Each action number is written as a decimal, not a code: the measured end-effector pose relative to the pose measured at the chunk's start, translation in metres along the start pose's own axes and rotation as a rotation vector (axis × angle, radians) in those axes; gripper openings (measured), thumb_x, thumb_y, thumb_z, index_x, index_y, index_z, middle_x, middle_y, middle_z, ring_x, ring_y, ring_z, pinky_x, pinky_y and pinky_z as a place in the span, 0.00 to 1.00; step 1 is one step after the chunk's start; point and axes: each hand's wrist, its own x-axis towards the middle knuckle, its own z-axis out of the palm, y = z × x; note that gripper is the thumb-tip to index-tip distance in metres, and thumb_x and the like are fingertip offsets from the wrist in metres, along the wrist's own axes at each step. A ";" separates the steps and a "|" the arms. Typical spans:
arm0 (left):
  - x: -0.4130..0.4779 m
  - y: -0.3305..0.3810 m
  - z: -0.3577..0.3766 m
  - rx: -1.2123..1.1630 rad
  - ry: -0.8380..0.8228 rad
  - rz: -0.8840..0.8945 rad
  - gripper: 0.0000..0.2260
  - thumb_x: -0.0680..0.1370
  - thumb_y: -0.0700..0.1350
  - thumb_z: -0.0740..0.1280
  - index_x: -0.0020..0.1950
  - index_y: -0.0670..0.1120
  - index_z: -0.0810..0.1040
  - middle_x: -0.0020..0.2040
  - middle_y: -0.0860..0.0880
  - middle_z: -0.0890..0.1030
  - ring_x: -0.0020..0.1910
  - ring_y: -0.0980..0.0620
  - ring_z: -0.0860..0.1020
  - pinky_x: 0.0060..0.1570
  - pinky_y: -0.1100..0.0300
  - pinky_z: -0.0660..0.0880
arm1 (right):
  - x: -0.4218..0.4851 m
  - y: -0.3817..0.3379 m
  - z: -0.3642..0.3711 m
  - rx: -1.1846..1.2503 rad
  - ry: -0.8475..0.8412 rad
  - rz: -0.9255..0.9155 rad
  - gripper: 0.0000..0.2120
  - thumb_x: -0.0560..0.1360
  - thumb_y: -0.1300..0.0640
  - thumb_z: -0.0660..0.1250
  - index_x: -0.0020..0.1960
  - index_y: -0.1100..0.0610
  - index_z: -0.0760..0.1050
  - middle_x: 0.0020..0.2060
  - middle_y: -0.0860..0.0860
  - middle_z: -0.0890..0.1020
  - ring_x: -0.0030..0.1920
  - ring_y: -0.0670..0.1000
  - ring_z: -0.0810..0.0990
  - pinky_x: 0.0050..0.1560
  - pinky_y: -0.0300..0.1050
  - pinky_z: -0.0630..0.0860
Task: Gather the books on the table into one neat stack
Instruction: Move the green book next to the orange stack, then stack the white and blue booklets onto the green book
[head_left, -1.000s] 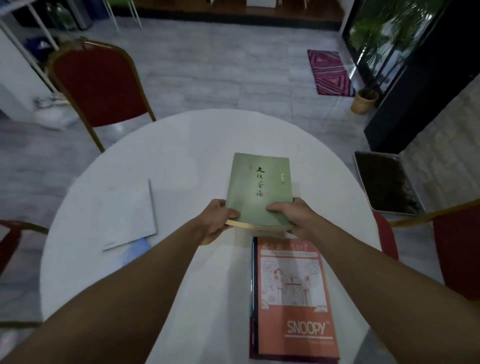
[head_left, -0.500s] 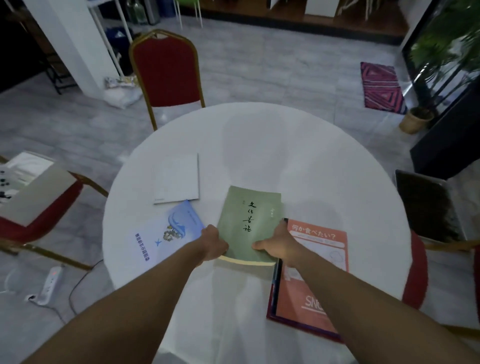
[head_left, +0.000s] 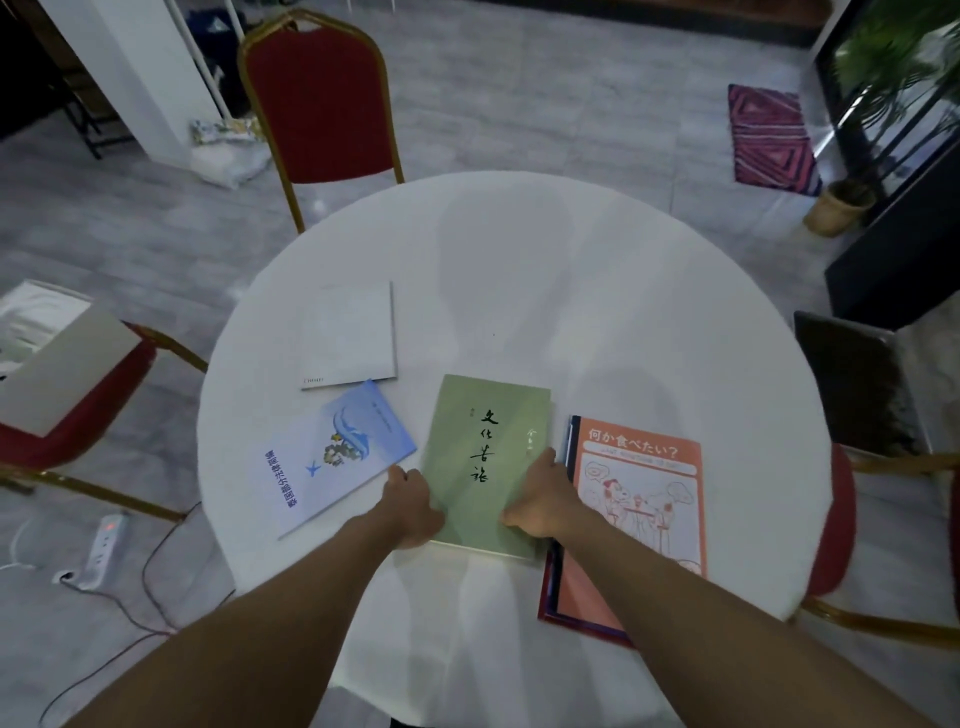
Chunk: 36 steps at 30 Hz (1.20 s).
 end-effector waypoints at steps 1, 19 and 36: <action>0.000 0.000 0.000 0.002 0.004 0.018 0.29 0.77 0.46 0.65 0.71 0.34 0.58 0.70 0.37 0.57 0.68 0.38 0.68 0.65 0.53 0.67 | -0.001 -0.001 0.000 -0.006 -0.005 -0.009 0.54 0.70 0.58 0.78 0.81 0.65 0.44 0.77 0.62 0.60 0.74 0.62 0.68 0.70 0.52 0.73; 0.004 -0.020 -0.020 0.089 0.063 0.117 0.31 0.76 0.48 0.66 0.73 0.37 0.58 0.69 0.40 0.64 0.69 0.41 0.66 0.65 0.51 0.67 | 0.001 -0.008 0.000 -0.025 0.129 -0.058 0.49 0.67 0.44 0.77 0.78 0.62 0.56 0.71 0.58 0.64 0.72 0.59 0.67 0.70 0.52 0.72; 0.050 -0.134 -0.099 0.118 0.325 0.052 0.29 0.75 0.56 0.67 0.69 0.42 0.64 0.68 0.41 0.67 0.67 0.41 0.66 0.63 0.50 0.68 | 0.034 -0.128 0.045 -0.109 0.085 -0.308 0.30 0.73 0.49 0.74 0.71 0.58 0.71 0.65 0.56 0.74 0.67 0.57 0.72 0.67 0.48 0.69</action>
